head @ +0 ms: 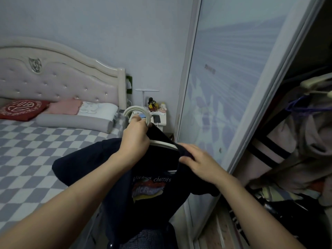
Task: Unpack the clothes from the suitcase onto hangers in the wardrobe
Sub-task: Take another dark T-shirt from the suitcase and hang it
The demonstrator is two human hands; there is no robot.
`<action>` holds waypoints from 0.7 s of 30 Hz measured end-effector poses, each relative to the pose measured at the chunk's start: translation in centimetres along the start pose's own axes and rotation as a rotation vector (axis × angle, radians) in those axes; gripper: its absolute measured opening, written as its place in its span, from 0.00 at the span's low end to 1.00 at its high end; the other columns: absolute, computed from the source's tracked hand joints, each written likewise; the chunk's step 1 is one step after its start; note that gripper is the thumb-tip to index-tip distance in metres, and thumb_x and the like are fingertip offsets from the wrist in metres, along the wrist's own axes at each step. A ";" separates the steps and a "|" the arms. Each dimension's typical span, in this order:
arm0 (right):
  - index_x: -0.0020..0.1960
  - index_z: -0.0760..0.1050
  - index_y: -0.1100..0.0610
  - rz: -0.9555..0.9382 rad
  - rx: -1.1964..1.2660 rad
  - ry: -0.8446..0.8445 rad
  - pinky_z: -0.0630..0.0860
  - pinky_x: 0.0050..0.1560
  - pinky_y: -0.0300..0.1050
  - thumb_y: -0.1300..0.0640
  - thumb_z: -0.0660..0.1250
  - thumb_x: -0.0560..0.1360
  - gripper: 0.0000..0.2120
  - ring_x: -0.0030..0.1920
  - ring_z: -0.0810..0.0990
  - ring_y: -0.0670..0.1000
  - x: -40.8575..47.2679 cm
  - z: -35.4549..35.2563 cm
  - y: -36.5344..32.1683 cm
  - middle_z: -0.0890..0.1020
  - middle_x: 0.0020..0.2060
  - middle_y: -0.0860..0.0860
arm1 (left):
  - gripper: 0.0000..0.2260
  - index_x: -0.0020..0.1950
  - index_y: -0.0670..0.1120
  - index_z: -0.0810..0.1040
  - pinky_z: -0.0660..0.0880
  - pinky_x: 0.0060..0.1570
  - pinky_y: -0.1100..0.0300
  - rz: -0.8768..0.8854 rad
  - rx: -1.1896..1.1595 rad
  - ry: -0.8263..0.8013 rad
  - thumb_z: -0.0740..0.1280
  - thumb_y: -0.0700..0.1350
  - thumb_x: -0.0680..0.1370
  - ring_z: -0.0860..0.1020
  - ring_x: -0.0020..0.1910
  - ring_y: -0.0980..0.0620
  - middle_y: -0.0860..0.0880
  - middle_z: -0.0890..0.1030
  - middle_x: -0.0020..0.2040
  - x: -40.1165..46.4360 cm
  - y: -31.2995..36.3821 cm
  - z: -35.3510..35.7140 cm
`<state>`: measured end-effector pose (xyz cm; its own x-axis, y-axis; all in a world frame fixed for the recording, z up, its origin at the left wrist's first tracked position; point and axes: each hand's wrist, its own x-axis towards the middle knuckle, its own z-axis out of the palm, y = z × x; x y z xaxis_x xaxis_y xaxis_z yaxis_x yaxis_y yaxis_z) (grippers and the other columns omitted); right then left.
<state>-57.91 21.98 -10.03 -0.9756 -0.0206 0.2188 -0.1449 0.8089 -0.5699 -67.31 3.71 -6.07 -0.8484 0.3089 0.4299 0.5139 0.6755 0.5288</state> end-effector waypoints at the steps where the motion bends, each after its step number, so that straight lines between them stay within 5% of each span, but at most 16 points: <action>1: 0.67 0.70 0.56 -0.034 -0.049 0.036 0.67 0.56 0.38 0.57 0.62 0.78 0.17 0.59 0.74 0.50 0.2 0.6 -0.3 0.77 0.57 0.52 | 0.15 0.55 0.37 0.77 0.70 0.56 0.49 -0.003 -0.004 -0.005 0.57 0.28 0.74 0.72 0.56 0.38 0.39 0.71 0.58 -0.1 0.0 0.0; 4: 0.60 0.74 0.59 -0.084 -0.131 0.161 0.71 0.50 0.48 0.50 0.58 0.75 0.19 0.53 0.77 0.56 1.0 1.8 -2.1 0.78 0.52 0.54 | 0.10 0.53 0.37 0.77 0.69 0.54 0.54 0.145 -0.040 -0.178 0.61 0.32 0.74 0.73 0.55 0.41 0.41 0.73 0.56 -0.4 0.9 0.5; 8: 0.56 0.76 0.53 -0.005 -0.199 0.250 0.69 0.48 0.47 0.45 0.60 0.77 0.15 0.53 0.77 0.56 1.8 0.1 -2.5 0.82 0.51 0.51 | 0.10 0.58 0.46 0.68 0.66 0.44 0.65 0.266 -0.210 -0.338 0.63 0.40 0.78 0.73 0.43 0.53 0.51 0.73 0.44 -0.2 -0.5 -1.3; 10: 0.55 0.78 0.52 0.089 -0.160 0.295 0.71 0.51 0.48 0.48 0.64 0.76 0.11 0.54 0.78 0.57 1.9 -1.6 -1.4 0.83 0.50 0.52 | 0.13 0.62 0.45 0.70 0.68 0.48 0.62 0.243 -0.124 -0.380 0.63 0.41 0.78 0.75 0.47 0.51 0.51 0.75 0.46 0.2 -3.1 -2.8; 13: 0.50 0.79 0.51 0.161 -0.058 0.311 0.73 0.52 0.50 0.50 0.67 0.74 0.08 0.50 0.79 0.56 2.0 -3.7 0.0 0.83 0.44 0.52 | 0.09 0.53 0.42 0.76 0.68 0.46 0.59 0.193 -0.013 -0.370 0.63 0.45 0.77 0.76 0.47 0.48 0.55 0.75 0.41 0.2 -6.5 -3.8; 16: 0.47 0.79 0.51 0.161 0.059 0.282 0.71 0.49 0.44 0.54 0.68 0.74 0.03 0.45 0.79 0.51 2.0 -4.7 0.1 0.82 0.41 0.50 | 0.19 0.52 0.43 0.78 0.71 0.52 0.54 0.133 -0.008 -0.302 0.57 0.54 0.72 0.77 0.50 0.47 0.51 0.78 0.45 0.3 -8.0 -3.7; 21: 0.45 0.79 0.53 0.153 0.123 0.325 0.71 0.45 0.37 0.56 0.69 0.73 0.02 0.41 0.78 0.47 2.0 -4.3 -0.4 0.81 0.38 0.49 | 0.27 0.67 0.47 0.69 0.70 0.58 0.54 0.259 0.098 -0.260 0.55 0.61 0.75 0.73 0.61 0.47 0.46 0.74 0.63 -0.2 -4.1 -1.2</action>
<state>-59.08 24.13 -5.95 -0.8870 0.2983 0.3526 -0.0398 0.7113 -0.7018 -69.09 0.03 -7.46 -0.7023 0.6291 0.3332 0.7117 0.6097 0.3490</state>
